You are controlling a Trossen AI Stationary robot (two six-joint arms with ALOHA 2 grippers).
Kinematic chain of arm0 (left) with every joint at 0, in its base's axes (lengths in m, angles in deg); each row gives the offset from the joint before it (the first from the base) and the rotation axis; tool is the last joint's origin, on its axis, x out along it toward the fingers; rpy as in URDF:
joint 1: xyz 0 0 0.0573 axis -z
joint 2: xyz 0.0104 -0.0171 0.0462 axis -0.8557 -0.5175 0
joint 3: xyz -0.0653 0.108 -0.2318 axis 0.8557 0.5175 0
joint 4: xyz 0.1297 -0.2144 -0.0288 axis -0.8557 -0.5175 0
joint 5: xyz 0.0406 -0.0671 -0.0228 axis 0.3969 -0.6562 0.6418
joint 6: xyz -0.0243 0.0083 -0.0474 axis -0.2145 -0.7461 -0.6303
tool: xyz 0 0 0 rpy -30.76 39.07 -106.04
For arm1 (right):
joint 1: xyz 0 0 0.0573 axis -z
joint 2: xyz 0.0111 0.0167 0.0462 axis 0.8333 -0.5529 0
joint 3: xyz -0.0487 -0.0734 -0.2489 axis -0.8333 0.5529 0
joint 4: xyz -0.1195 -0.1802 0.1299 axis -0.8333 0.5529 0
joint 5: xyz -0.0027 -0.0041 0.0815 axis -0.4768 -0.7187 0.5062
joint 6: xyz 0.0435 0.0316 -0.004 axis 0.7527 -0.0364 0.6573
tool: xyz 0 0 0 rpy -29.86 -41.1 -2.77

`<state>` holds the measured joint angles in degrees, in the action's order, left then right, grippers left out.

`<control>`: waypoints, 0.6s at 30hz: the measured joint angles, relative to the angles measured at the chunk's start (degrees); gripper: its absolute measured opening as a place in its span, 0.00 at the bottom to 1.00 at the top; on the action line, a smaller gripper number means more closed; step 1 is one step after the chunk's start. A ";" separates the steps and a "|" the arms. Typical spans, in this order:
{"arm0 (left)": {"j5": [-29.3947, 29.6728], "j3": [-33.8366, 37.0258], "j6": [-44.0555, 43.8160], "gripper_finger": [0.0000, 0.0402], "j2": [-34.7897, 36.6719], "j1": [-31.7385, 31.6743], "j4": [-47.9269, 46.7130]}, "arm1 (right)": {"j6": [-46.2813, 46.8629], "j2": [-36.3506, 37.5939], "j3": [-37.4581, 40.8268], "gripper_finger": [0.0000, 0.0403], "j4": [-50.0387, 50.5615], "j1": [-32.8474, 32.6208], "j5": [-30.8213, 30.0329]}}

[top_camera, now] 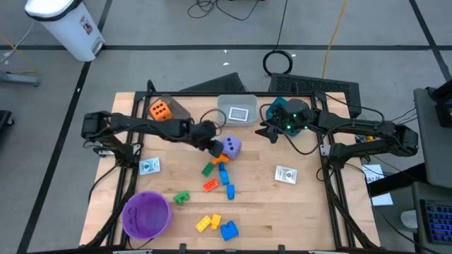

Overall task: Pick & Place Toys
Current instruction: Put the blue game piece into the blue bin

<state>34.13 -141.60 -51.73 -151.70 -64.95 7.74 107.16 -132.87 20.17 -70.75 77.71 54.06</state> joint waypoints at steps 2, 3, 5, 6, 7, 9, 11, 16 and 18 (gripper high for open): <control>-0.72 -1.78 2.98 0.37 1.24 -0.04 3.57 | 3.96 0.00 0.00 0.73 -2.72 0.00 0.02; -0.92 -2.98 4.35 0.37 1.49 -0.06 4.35 | 6.80 0.00 0.00 0.73 -4.12 0.00 0.02; -0.87 -5.66 7.37 0.37 1.50 -0.09 3.99 | 13.47 -0.02 0.00 0.73 -6.83 0.00 0.21; -0.84 -7.12 9.11 0.37 1.30 -0.09 3.84 | 16.65 -0.02 0.00 0.73 -8.12 0.00 1.20; -0.59 -8.62 10.96 0.37 1.02 -0.09 4.01 | 19.74 -0.05 0.00 0.73 -9.21 0.00 2.12; 0.58 -11.63 14.34 0.37 0.43 -0.09 2.98 | 24.95 -0.62 0.00 0.73 -11.89 -0.06 4.41; 1.85 -14.91 18.29 0.37 -0.59 -0.09 0.64 | 29.17 -1.41 0.00 0.73 -13.10 -0.54 5.66; 5.09 -23.96 26.97 0.37 -4.73 -0.09 -9.43 | 33.79 -4.17 0.00 0.73 -14.93 -1.88 5.95; 5.44 -26.88 29.72 0.37 -6.52 -0.04 -12.62 | 34.69 -5.45 0.00 0.73 -14.69 -2.36 5.95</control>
<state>39.57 -168.48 -22.01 -158.22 -64.99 -4.87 141.84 -138.33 20.17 -85.44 75.35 60.00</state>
